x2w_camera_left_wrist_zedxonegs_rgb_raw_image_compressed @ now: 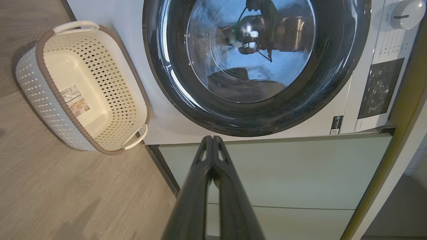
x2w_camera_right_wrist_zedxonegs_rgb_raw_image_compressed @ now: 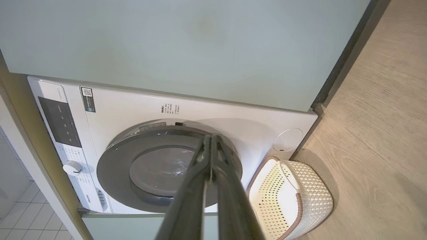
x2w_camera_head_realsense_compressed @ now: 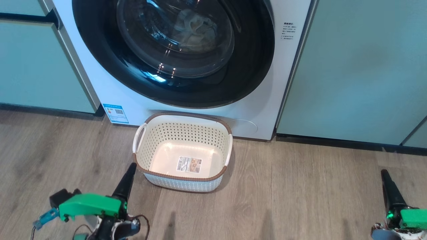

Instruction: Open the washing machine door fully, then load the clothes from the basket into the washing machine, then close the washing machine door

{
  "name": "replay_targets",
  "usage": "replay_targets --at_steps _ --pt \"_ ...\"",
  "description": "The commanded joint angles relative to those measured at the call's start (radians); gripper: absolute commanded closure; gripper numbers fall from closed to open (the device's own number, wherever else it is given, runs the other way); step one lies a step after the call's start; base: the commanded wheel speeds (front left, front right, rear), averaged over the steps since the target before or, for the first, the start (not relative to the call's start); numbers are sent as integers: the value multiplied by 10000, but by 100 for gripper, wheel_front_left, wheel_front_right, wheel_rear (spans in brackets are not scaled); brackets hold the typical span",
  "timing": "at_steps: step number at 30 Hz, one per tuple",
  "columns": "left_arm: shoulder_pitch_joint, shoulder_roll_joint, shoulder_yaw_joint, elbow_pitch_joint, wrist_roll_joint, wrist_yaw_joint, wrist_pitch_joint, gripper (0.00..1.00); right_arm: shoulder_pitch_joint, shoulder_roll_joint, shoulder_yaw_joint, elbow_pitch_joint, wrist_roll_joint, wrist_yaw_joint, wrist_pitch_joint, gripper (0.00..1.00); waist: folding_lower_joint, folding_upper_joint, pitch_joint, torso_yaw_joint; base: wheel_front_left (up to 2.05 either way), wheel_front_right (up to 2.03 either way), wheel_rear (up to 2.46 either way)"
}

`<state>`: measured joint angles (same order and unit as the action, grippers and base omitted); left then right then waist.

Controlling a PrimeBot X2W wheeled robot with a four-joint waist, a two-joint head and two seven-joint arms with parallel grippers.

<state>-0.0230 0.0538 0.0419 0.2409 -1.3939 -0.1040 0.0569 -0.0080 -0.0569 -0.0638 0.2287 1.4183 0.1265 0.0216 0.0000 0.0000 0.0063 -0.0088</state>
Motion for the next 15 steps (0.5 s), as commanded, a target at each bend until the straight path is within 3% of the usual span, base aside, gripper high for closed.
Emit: replay_targets --at_steps 1,15 --pt "-578 64 404 -263 -299 -96 91 100 -563 -223 88 -243 324 36 138 100 0 0 -3 7 0 0 0" --pt "-808 13 634 -1 -1915 -242 464 100 -907 -222 -74 82 1962 42 530 100 0 0 -28 77 0 0 0"
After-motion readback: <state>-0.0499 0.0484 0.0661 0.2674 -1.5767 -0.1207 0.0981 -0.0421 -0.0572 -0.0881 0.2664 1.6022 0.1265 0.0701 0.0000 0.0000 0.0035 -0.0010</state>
